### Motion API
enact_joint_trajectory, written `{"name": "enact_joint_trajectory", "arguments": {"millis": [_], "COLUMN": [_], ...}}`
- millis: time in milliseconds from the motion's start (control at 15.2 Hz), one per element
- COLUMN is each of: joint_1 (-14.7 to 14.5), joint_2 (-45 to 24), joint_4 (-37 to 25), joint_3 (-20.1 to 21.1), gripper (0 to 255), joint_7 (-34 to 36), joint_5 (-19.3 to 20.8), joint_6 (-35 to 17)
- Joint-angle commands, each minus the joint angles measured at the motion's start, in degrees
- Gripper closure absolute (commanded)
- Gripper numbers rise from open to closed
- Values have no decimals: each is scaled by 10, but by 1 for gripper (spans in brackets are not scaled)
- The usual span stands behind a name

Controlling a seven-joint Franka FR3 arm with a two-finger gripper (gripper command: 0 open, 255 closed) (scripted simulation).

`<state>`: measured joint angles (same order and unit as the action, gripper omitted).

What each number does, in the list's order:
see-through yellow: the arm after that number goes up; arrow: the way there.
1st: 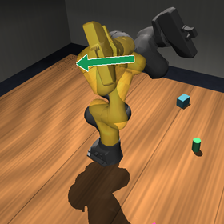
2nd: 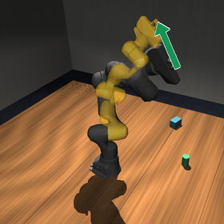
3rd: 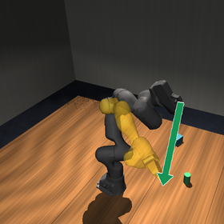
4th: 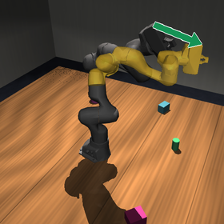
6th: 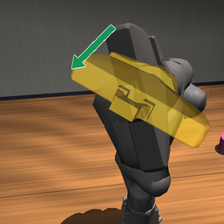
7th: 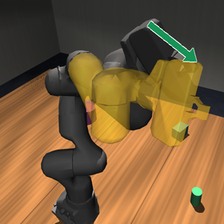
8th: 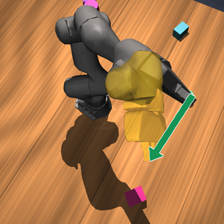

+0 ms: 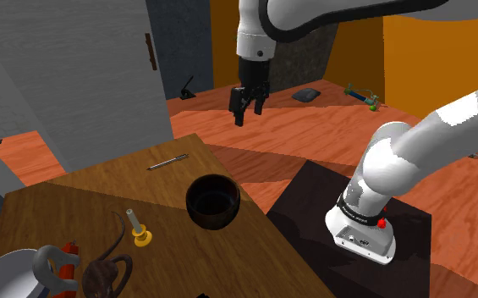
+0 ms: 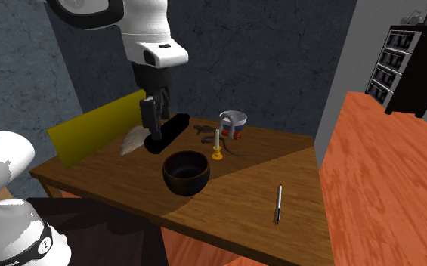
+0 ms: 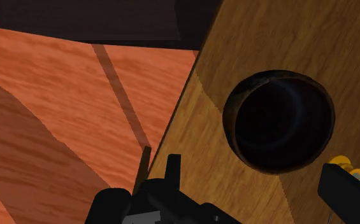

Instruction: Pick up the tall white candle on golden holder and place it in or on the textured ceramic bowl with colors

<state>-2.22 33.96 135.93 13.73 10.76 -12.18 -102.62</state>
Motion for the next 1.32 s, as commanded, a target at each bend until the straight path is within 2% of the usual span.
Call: {"name": "enact_joint_trajectory", "arguments": {"millis": [0, 330, 594, 990, 1254], "joint_1": [-5, -12, -14, -26, -53], "joint_2": [-33, -118, -196, -331, -431], "joint_4": [-13, -50, -92, -176, -248], "joint_3": [25, 84, 129, 184, 199], "gripper": [0, 0, 0, 0, 0], "joint_7": [24, 83, 138, 236, 304], "joint_5": [-5, 1, 24, 99, 167], "joint_6": [-24, -79, -117, -156, -163]}}
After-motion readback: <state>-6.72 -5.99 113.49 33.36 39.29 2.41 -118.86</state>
